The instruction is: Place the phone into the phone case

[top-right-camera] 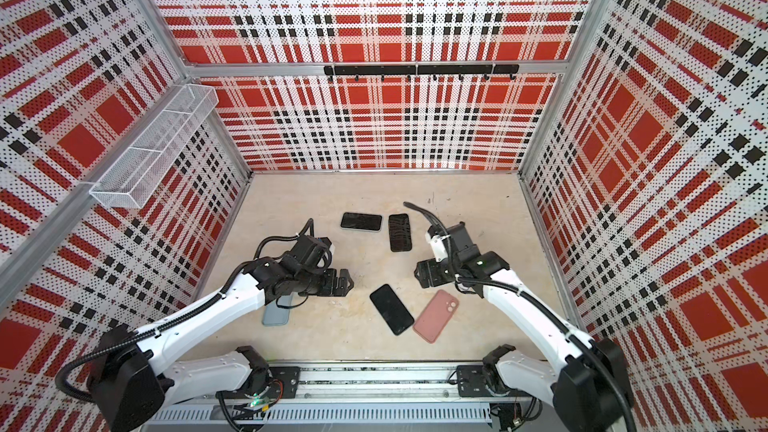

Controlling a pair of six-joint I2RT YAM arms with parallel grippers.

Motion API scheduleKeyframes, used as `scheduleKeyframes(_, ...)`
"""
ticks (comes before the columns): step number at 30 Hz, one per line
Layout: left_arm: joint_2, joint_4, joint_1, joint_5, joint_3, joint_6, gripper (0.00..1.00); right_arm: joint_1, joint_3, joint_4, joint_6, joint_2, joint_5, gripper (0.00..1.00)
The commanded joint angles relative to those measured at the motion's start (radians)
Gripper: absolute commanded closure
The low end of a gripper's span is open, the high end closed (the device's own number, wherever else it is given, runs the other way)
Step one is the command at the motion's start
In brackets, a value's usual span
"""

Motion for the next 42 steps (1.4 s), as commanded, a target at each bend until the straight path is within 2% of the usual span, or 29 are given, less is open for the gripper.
scheduleKeyframes(1, -0.078, -0.043, -0.007, -0.101, -0.054, -0.089, 0.01, 0.109, -0.024, 0.092, 0.074, 0.041, 0.022, 0.12)
scheduleKeyframes(6, -0.24, -0.044, -0.005, -0.128, -0.131, -0.151, 0.01, 0.259, 0.009, 0.104, 0.139, 0.174, 0.094, 0.05)
scheduleKeyframes(10, -0.334, -0.029, 0.01, -0.114, -0.176, -0.17, 0.01, 0.334, 0.041, 0.108, 0.176, 0.295, 0.138, 0.01)
scheduleKeyframes(20, -0.41, -0.047, 0.079, -0.044, -0.216, -0.154, 0.01, 0.385, 0.115, 0.094, 0.194, 0.443, 0.158, 0.03)
scheduleKeyframes(28, -0.406, -0.042, 0.092, -0.027, -0.211, -0.149, 0.01, 0.436, 0.126, 0.08, 0.239, 0.485, 0.174, 0.07)
scheduleKeyframes(36, -0.377, -0.033, 0.096, -0.005, -0.207, -0.146, 0.01, 0.464, 0.063, 0.08, 0.28, 0.447, 0.191, 0.07)
scheduleKeyframes(42, -0.347, -0.009, 0.114, 0.026, -0.211, -0.146, 0.01, 0.487, 0.037, 0.088, 0.288, 0.448, 0.195, 0.13)
